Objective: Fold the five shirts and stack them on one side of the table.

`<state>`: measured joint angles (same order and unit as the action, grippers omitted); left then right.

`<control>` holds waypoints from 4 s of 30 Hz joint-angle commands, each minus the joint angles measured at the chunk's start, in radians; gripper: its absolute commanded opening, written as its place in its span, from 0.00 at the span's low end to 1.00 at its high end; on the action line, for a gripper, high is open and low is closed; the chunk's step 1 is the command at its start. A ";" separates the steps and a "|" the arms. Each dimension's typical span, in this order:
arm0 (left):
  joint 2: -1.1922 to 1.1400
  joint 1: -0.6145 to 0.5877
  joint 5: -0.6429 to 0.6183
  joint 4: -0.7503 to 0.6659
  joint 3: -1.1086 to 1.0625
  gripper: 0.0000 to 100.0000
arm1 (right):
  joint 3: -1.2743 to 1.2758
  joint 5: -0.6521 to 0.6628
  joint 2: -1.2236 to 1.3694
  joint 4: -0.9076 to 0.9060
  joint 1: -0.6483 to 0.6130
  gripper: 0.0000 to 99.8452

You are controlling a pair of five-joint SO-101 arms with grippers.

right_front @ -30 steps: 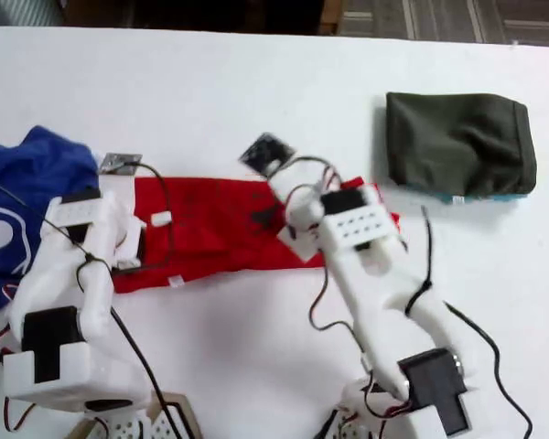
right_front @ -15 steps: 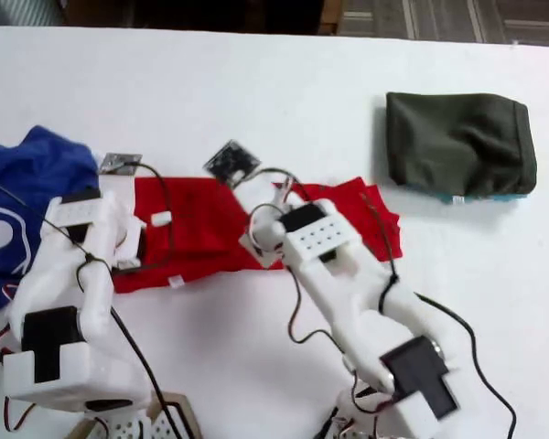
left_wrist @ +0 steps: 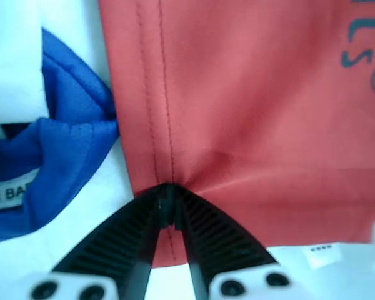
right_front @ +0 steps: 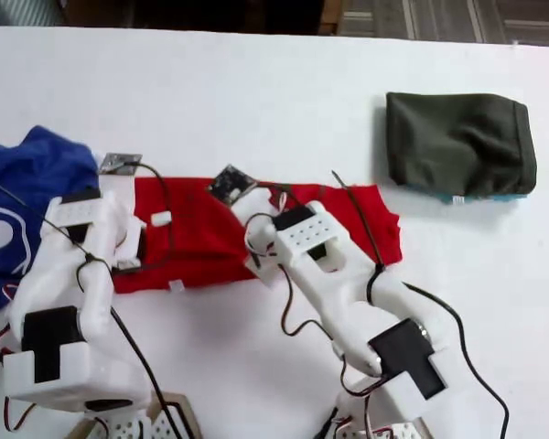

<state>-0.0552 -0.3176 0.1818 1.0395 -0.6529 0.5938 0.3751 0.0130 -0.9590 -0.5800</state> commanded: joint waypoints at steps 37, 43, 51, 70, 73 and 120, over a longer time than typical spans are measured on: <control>-0.009 0.003 -0.002 -0.040 -0.002 0.03 | -0.066 0.000 -0.099 0.001 -0.018 0.02; -0.009 0.003 -0.002 -0.040 -0.002 0.03 | -0.180 0.000 -0.211 -0.082 0.104 0.02; -0.009 0.003 -0.002 -0.040 -0.002 0.03 | -0.157 0.000 -0.131 -0.127 0.251 0.02; -0.009 0.003 -0.002 -0.040 -0.002 0.03 | -0.272 -0.002 -0.110 -0.185 0.329 0.02; -0.009 0.003 -0.002 -0.040 -0.002 0.03 | -0.259 0.000 -0.194 -0.203 0.421 0.02; -0.341 -0.491 0.176 -0.087 0.509 0.03 | 0.523 0.158 -0.885 -0.088 0.974 0.02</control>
<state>-0.3560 -0.6751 0.3506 0.9843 -0.2217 1.0480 0.5240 -0.7956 -1.0971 0.3575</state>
